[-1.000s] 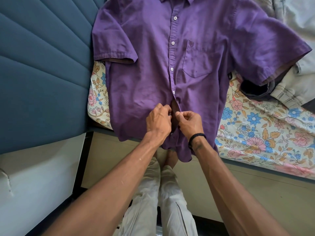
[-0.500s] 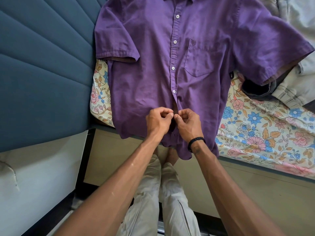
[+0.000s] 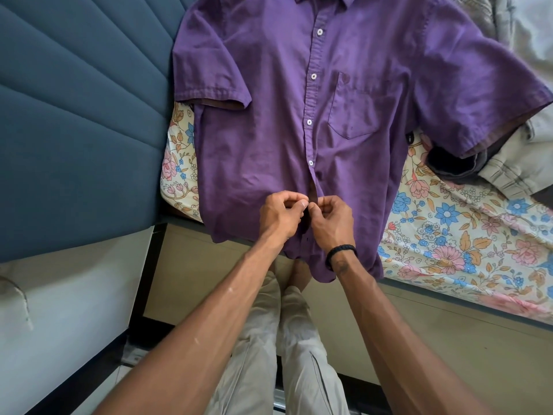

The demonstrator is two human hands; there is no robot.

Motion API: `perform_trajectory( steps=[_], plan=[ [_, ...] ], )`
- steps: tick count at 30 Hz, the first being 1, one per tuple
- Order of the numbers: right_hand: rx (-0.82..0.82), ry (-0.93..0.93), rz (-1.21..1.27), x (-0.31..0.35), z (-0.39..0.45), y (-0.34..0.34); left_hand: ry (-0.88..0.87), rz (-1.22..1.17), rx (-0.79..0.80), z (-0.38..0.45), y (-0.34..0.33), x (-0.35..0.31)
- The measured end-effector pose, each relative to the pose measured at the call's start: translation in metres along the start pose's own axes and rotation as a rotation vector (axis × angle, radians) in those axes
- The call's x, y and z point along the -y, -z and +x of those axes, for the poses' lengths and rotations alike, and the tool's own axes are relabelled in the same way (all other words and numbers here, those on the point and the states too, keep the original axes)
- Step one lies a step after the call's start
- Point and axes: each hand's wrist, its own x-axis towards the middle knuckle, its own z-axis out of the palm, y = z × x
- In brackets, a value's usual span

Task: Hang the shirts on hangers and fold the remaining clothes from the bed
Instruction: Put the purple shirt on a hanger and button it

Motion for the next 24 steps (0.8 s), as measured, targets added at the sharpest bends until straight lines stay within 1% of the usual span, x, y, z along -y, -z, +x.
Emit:
perform_trajectory(
  steps=[4,8,13,18,21,24],
  plan=[
    [0.034,-0.039,0.075,-0.002,0.000,0.002,0.007,-0.058,0.017,-0.001,0.001,-0.001],
    [0.067,-0.041,0.163,-0.001,-0.006,0.005,-0.015,-0.022,0.003,-0.002,0.003,-0.004],
    [0.075,-0.061,0.303,0.005,-0.013,0.005,-0.084,0.031,-0.087,-0.005,0.000,-0.002],
    [0.070,-0.090,0.326,0.004,-0.013,0.006,-0.165,0.079,-0.140,-0.011,-0.004,-0.003],
    [0.046,-0.121,0.335,0.003,-0.010,0.008,-0.196,0.089,-0.099,-0.010,-0.006,0.000],
    [0.054,-0.141,0.325,0.001,-0.005,0.010,-0.221,0.149,-0.041,-0.008,-0.005,-0.002]
  ],
)
